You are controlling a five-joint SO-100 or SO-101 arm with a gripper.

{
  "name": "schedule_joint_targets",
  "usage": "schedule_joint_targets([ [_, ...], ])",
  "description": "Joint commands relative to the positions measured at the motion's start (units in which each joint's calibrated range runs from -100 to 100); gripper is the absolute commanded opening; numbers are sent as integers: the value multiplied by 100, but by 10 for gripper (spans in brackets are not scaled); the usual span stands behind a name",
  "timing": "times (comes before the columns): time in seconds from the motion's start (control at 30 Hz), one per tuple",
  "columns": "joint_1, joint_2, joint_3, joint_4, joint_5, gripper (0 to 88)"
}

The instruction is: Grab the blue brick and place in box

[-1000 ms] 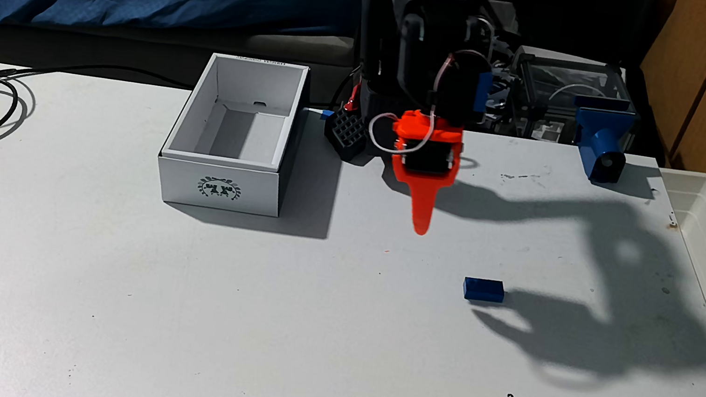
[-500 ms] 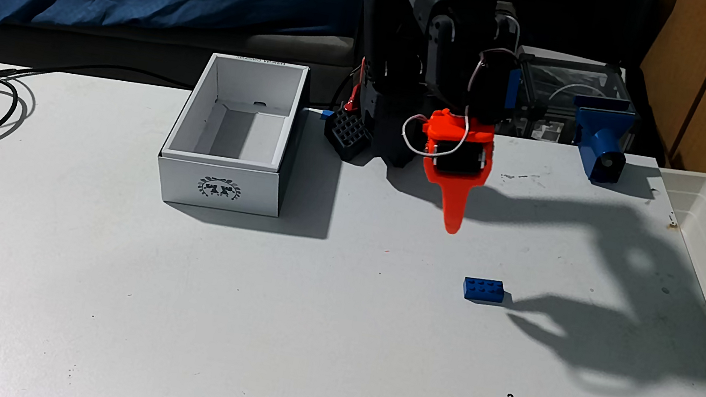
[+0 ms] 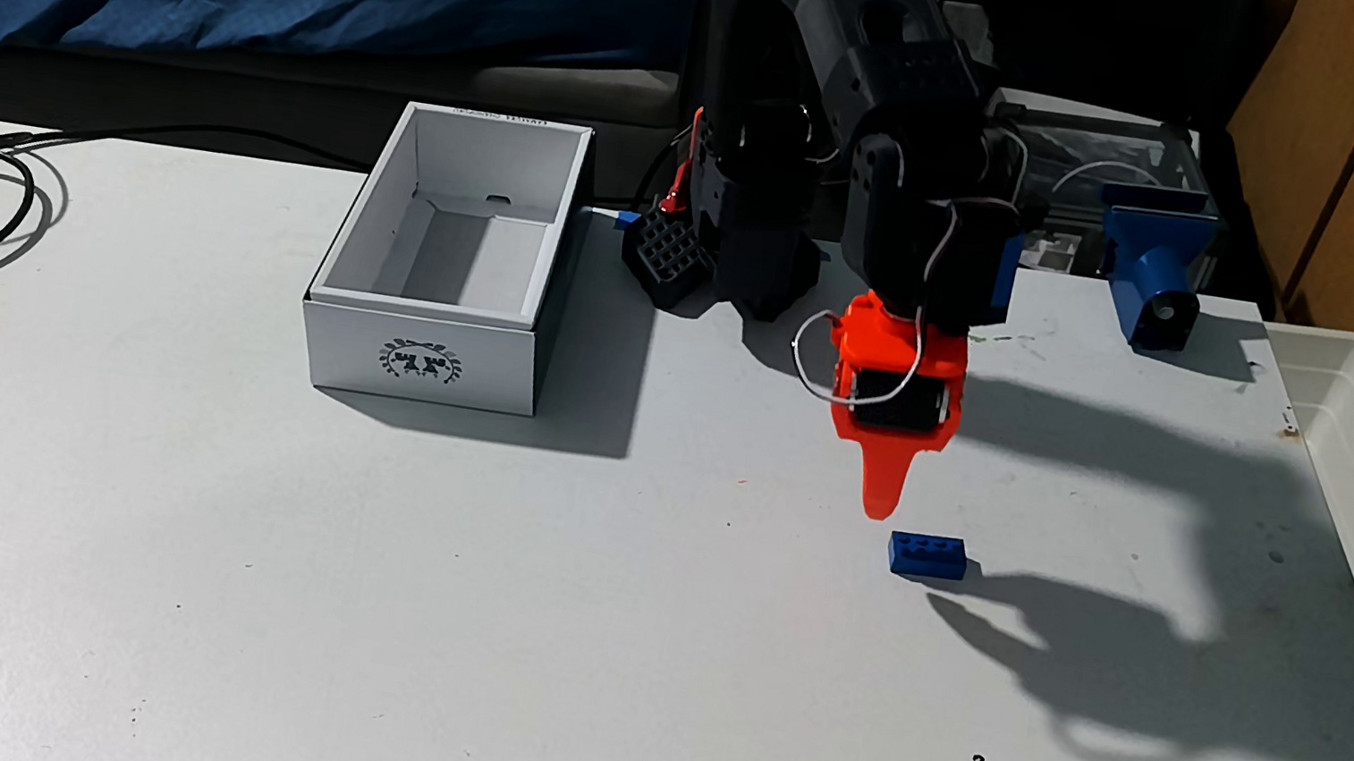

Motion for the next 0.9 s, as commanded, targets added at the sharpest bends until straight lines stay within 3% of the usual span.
schedule_joint_targets([
  [0.0, 37, 21, -235, -30, -28, 9],
  [0.43, -30, 54, -750, 624, -181, 9],
  [0.6, -268, 54, -874, 633, -618, 9],
  [0.87, -662, 71, -803, 633, -734, 9],
])
